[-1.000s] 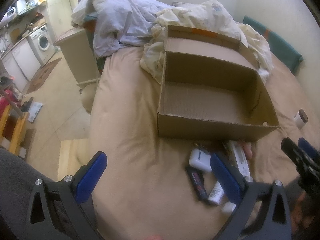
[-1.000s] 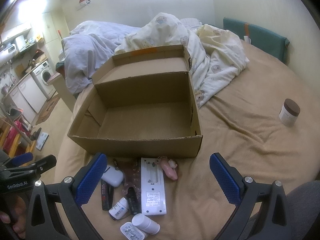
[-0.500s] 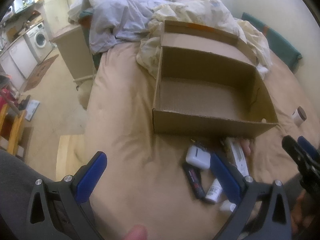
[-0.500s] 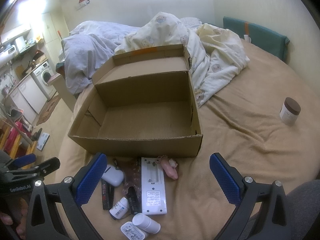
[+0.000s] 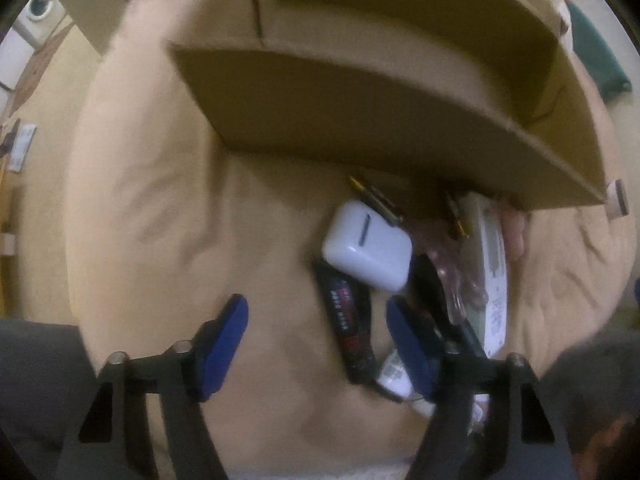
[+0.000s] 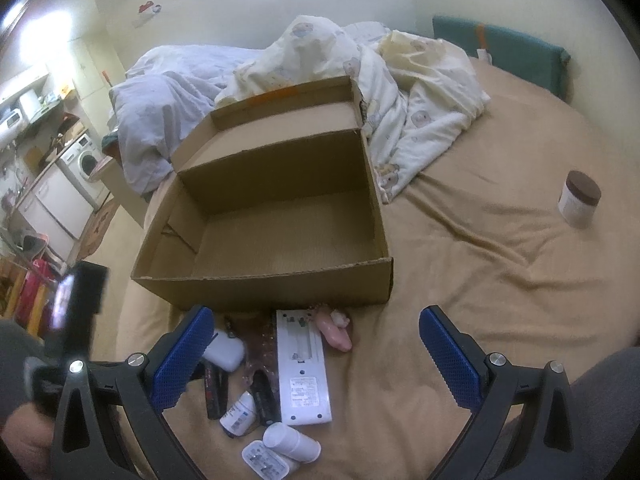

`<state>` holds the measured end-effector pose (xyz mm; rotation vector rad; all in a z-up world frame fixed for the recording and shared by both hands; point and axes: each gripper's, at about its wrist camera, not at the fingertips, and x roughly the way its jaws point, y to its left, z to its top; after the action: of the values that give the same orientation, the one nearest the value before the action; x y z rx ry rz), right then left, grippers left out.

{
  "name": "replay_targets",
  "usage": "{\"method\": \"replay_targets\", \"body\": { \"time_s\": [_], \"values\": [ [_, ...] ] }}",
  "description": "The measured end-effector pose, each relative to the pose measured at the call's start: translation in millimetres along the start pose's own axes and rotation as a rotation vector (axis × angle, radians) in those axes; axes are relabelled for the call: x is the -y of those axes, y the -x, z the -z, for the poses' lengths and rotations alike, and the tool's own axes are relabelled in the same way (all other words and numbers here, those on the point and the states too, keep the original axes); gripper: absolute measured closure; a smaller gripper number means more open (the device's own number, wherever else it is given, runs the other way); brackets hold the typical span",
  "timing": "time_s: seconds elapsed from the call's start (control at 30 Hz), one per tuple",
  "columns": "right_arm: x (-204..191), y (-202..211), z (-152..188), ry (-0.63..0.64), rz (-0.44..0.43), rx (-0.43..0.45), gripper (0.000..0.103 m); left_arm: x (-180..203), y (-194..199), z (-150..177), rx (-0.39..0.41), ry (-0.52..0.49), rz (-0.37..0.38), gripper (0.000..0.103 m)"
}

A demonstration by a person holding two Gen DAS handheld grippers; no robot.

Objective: Organize rigid objects
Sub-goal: 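Grasp the black lighter with the left tool while the right tool grasps the white panel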

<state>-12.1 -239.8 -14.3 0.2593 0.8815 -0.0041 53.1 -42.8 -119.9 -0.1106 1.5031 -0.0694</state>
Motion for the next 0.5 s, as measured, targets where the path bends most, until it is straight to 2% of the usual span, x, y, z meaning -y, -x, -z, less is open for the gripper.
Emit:
{"method": "replay_targets", "body": {
  "time_s": [0.03,0.1,0.17,0.23,0.33,0.5],
  "values": [
    [1,0,0,-0.005,-0.001,-0.004,0.0,2,-5,0,-0.015,0.002,0.002,0.049],
    [3,0,0,-0.018,-0.006,-0.014,0.0,6,-16,1,-0.049,0.005,0.006,0.05],
    [5,-1,-1,-0.028,-0.009,-0.024,0.0,9,-20,4,-0.036,-0.003,-0.013,0.061],
    [7,-2,-1,-0.035,-0.012,-0.031,0.0,7,-19,7,-0.027,0.002,0.004,0.085],
    [7,-4,-2,-0.036,-0.012,-0.04,0.0,4,-16,12,-0.031,-0.002,0.029,0.085],
    [8,-8,-3,-0.037,-0.016,-0.06,0.0,0,9,19,0.002,-0.056,0.014,0.085]
  ]
}}
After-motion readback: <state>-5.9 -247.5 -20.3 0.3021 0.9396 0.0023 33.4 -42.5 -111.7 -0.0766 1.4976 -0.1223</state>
